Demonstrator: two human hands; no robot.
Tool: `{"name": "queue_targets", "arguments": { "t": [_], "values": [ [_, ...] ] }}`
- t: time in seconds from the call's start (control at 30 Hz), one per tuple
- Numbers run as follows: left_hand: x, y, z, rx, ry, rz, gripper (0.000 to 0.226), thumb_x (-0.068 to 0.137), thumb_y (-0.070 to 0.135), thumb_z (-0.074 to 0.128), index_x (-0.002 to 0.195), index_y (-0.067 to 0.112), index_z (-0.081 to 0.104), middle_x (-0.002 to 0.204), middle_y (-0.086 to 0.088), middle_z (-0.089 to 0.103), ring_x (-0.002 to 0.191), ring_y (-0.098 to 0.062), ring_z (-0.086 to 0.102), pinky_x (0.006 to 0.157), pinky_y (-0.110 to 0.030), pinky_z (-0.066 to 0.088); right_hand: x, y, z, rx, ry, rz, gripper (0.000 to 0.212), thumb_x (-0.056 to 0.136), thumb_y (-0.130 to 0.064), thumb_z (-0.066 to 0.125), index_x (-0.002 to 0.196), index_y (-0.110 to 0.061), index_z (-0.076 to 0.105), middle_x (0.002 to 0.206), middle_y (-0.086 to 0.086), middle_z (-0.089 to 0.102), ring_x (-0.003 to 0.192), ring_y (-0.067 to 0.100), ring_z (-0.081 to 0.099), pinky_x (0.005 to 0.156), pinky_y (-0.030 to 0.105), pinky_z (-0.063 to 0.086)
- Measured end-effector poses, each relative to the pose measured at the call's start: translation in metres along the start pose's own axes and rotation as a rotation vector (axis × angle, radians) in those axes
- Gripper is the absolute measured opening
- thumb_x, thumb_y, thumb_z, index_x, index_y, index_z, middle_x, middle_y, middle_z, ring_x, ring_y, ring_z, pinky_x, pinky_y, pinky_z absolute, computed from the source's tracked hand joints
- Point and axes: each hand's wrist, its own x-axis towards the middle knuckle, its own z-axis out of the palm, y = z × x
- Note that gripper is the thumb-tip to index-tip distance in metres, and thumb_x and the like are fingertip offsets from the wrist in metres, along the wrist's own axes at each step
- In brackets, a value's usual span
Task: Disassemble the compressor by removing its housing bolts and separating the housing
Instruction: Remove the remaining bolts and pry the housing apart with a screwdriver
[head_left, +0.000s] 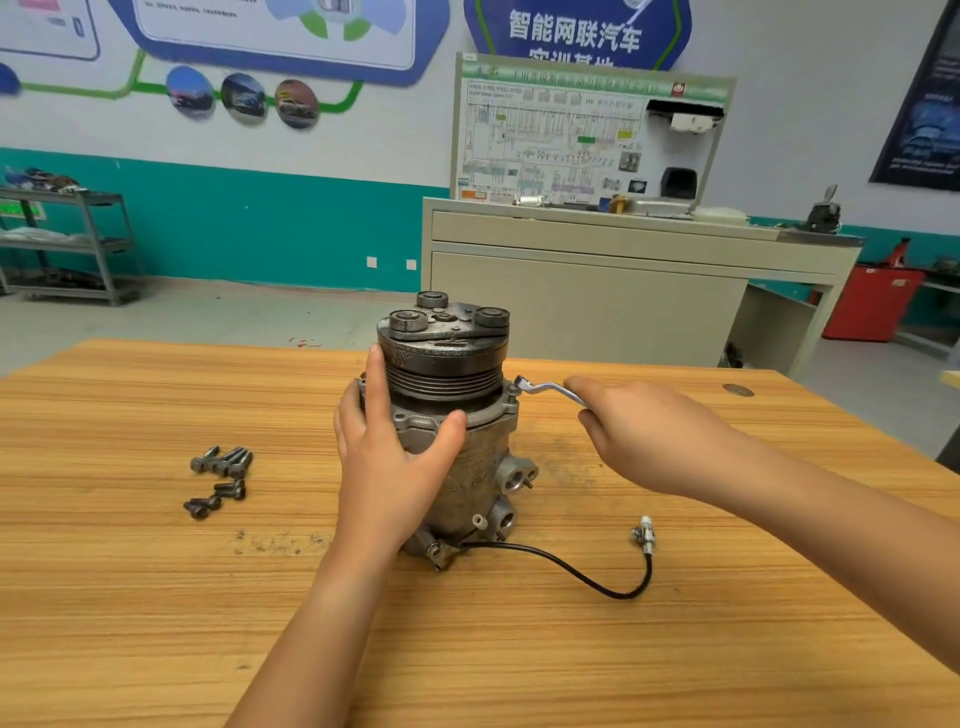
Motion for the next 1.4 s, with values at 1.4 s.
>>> {"name": "queue_targets", "arguments": {
  "t": [1.4],
  "values": [
    [-0.001, -0.002, 0.005, -0.053, 0.085, 0.006, 0.094, 0.078, 0.043, 0.065, 0.148, 0.037, 0.003, 0.152, 0.001, 0.017, 0.141, -0.017, 0.015, 0.106, -0.034, 0.019, 0.018, -0.003, -0.014, 0.699, 0.686, -0.100, 0.039, 0.098, -0.016, 0.040, 0.137, -0.015, 0.041, 0.062, -0.010, 0.046, 0.056, 0.013, 0.049, 0.052, 0.033, 0.041]
  ]
}}
